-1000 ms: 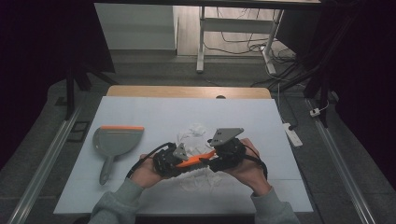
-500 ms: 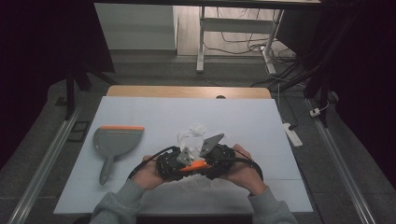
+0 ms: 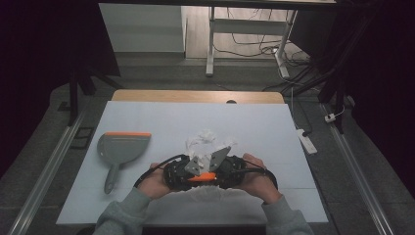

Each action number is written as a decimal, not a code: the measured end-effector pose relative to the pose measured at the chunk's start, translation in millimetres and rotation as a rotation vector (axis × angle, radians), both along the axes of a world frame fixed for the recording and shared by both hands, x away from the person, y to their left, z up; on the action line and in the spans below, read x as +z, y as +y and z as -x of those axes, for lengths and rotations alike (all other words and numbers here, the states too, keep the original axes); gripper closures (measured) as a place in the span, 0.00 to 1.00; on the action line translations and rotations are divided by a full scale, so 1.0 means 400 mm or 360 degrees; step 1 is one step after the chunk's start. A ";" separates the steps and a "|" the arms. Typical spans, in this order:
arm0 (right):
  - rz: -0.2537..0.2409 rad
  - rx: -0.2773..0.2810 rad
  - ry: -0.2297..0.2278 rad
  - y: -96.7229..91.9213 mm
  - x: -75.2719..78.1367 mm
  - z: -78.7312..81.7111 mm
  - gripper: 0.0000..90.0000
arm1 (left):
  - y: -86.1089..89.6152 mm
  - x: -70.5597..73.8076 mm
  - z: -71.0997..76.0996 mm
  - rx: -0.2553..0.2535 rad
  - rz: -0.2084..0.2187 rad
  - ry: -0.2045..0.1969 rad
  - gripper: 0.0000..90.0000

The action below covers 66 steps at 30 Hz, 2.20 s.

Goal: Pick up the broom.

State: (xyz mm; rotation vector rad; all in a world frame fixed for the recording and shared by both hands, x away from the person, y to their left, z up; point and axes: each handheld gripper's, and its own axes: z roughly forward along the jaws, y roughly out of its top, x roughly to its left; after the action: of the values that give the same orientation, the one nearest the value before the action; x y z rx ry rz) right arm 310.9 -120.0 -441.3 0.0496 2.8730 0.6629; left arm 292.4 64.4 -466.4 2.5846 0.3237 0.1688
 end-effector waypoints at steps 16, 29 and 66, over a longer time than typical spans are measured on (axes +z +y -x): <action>-0.0088 0.0012 -0.0130 -0.018 0.029 0.010 0.78 | 0.039 0.026 0.000 0.0185 0.0201 -0.0216 0.56; -0.0255 -0.0169 -0.0101 -0.081 0.053 -0.026 0.78 | 0.131 0.041 0.006 0.0516 0.0402 -0.0265 0.35; -0.0622 -0.0756 -0.0101 -0.250 0.081 -0.110 0.78 | 0.430 -0.084 0.099 0.1083 0.0436 -0.0239 0.35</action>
State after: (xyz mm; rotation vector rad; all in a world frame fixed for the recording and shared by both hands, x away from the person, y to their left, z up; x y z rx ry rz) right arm 355.0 -220.0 -408.8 0.7211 2.4814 1.0721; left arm 252.7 236.5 -499.9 2.0870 1.0777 0.5137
